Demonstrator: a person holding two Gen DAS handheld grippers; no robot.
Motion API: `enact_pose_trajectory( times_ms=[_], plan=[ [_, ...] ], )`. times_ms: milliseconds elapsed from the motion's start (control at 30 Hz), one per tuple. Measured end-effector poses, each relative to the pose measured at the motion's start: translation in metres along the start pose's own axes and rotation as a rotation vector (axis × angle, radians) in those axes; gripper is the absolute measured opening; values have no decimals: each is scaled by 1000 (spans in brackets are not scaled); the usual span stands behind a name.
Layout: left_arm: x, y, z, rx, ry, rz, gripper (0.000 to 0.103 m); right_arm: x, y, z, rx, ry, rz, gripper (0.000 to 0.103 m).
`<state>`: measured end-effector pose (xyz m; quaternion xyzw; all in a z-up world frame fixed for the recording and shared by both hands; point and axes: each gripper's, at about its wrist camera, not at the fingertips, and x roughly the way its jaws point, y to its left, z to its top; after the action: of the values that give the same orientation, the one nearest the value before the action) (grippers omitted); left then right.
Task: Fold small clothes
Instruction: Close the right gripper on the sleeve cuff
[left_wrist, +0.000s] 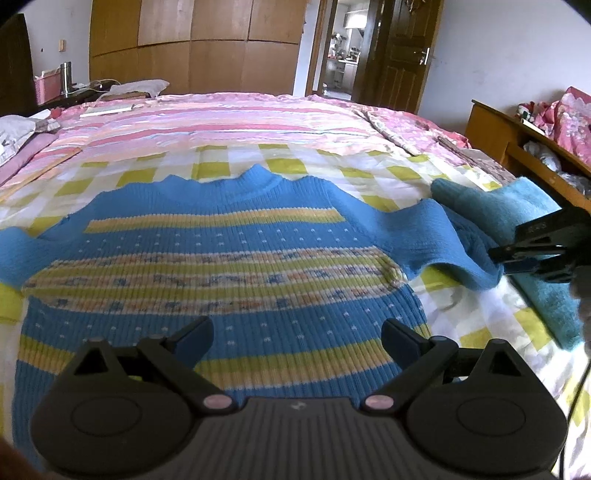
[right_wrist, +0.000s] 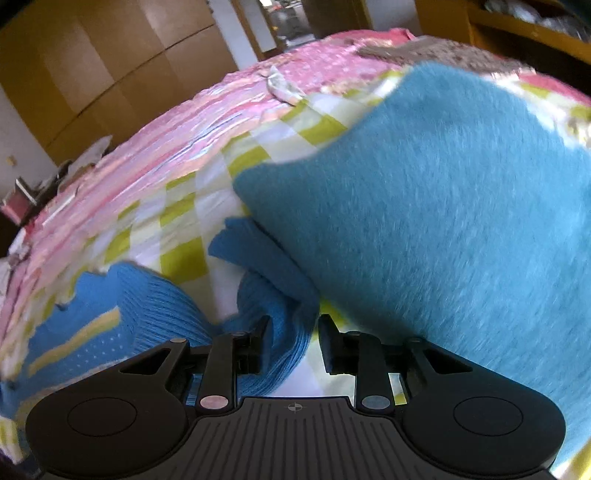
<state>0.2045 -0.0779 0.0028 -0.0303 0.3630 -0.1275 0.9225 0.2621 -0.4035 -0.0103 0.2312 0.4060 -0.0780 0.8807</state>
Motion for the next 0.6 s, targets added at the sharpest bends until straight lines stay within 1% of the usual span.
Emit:
enact_pose_trajectory(
  times_ms=[133,167,200,233,300,367,433,500,600],
  plan=[
    [-4,2,-3,20,5,3,102,7,0,-3,62,-61,32,27],
    [-4,3,-3,21,6,3,102,10,1,-3,71,-67,37,25],
    [-6,4,-3,22,6,2,102,11,3,-3,77,-72,41,15],
    [-8,5,-3,24,5,2,102,10,5,-2,84,-78,48,8],
    [-13,9,-4,32,-3,6,102,0,14,-1,80,-119,76,8],
    [-18,15,-6,34,-10,12,102,-16,33,-1,22,-178,101,8],
    [-24,23,-9,28,-11,19,102,-31,59,-5,-57,-218,151,8],
    [-31,33,-12,23,-14,29,102,-42,92,-15,-157,-234,226,8],
    [-45,51,-19,18,-25,61,102,-47,145,-47,-374,-226,322,7]
  ],
)
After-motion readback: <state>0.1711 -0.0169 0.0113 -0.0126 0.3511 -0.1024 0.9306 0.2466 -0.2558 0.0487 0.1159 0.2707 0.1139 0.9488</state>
